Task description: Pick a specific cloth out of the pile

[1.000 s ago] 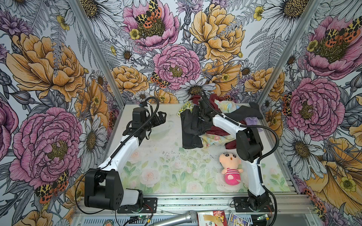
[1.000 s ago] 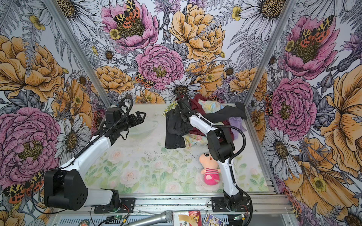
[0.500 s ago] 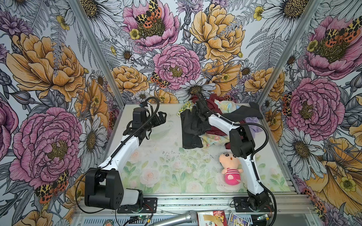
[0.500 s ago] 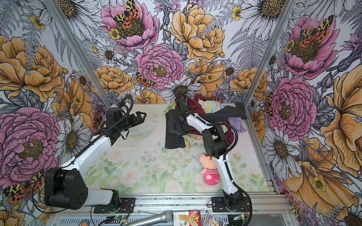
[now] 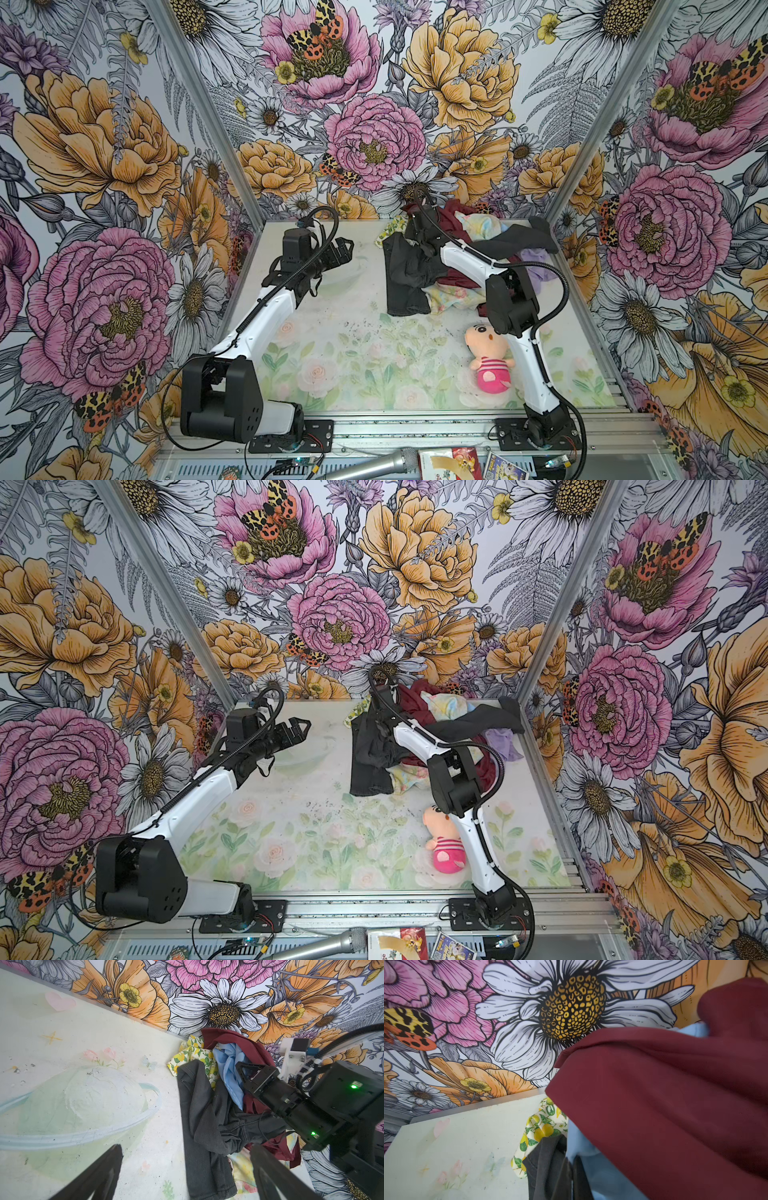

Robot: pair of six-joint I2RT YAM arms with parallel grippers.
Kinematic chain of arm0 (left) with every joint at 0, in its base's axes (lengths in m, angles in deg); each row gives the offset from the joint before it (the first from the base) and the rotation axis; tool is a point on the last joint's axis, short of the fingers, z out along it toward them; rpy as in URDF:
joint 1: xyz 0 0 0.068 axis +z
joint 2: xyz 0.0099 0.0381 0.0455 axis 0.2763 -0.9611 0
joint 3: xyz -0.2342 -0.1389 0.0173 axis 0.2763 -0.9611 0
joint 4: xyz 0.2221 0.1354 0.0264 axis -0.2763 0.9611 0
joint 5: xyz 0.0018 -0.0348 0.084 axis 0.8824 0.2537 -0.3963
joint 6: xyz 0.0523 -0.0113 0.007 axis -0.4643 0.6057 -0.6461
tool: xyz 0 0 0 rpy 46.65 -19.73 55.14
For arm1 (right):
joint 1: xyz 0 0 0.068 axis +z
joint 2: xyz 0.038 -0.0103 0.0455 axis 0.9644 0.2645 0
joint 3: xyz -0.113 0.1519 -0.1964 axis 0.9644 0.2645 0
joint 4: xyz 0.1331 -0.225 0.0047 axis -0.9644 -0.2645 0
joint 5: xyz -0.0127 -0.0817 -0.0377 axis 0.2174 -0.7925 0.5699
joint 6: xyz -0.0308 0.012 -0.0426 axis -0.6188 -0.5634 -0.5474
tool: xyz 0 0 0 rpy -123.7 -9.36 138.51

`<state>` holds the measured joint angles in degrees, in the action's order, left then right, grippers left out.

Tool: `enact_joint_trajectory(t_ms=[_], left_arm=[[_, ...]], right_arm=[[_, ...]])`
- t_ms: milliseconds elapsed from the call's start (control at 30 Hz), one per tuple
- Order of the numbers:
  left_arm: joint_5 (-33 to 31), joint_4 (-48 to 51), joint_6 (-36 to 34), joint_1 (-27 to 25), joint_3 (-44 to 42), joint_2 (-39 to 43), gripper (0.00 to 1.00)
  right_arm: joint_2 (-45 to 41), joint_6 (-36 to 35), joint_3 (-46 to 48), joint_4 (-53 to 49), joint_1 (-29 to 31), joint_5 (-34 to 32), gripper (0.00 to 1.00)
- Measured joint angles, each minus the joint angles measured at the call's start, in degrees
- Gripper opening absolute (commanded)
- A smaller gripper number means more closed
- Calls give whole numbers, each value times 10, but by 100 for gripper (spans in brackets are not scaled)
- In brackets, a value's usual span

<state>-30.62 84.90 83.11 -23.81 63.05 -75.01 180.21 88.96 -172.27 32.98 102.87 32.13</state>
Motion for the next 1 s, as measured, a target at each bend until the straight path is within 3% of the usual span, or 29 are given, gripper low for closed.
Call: enact_joint_trajectory(t_ms=[300,600,767,1000], left_arm=[[0,0,0,-3,0,0,97],[-1,0,-6,-19,0,-1,97],[-2,0,-12,-30,0,-10,97],[-18,1,-31,-52,0,-16,97]], right_arm=[[-149,-15,103,51,0,18,0],[-191,-28,119,57,0,60,0],[-192,-43,83,37,-10,83,0],[-192,-67,-45,-1,-30,109,0]])
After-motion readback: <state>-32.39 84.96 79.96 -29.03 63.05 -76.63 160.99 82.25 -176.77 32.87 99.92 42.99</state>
